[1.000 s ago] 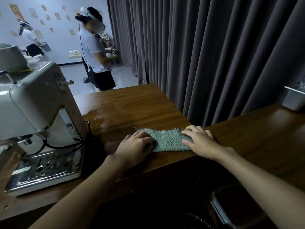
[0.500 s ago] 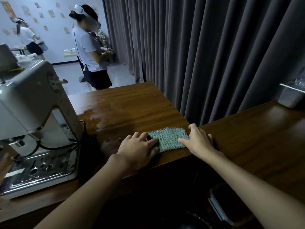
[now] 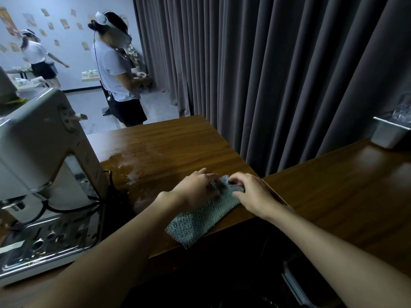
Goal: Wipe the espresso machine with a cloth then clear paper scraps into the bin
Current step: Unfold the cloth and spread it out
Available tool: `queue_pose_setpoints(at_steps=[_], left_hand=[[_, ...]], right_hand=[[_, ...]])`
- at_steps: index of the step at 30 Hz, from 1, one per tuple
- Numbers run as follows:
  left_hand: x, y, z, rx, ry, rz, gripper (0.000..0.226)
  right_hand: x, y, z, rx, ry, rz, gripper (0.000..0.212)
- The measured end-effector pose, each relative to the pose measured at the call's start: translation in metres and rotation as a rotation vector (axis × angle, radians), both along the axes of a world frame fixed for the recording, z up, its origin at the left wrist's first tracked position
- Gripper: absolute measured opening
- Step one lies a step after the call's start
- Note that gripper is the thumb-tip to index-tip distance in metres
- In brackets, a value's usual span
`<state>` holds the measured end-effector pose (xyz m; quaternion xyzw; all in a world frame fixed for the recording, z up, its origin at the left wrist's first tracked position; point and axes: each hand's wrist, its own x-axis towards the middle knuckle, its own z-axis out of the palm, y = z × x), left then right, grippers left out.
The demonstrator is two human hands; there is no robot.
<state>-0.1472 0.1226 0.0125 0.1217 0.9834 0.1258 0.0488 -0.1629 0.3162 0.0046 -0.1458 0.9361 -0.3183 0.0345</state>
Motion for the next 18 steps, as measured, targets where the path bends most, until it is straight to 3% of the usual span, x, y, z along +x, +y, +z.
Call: queue_pose_setpoints(at_steps=[5,7,11,18], left_hand=[[-0.032,0.009,-0.010,0.045,0.033,-0.045,0.053],[-0.040,0.012,-0.011,0.020,0.007,-0.051,0.058],[-0.051,0.019,-0.009,0.053,-0.052,-0.067,0.069],[-0.049,0.024,0.004,0.203,-0.037,-0.155,0.051]], right_hand=[[-0.004,0.007,-0.001,0.014,-0.031,-0.164,0.059],[-0.004,0.011,-0.001,0.016,-0.033,-0.165,0.054],[-0.002,0.016,-0.004,-0.209,0.039,-0.112,0.037],[0.000,0.019,0.000,-0.380,0.121,-0.119,0.043]])
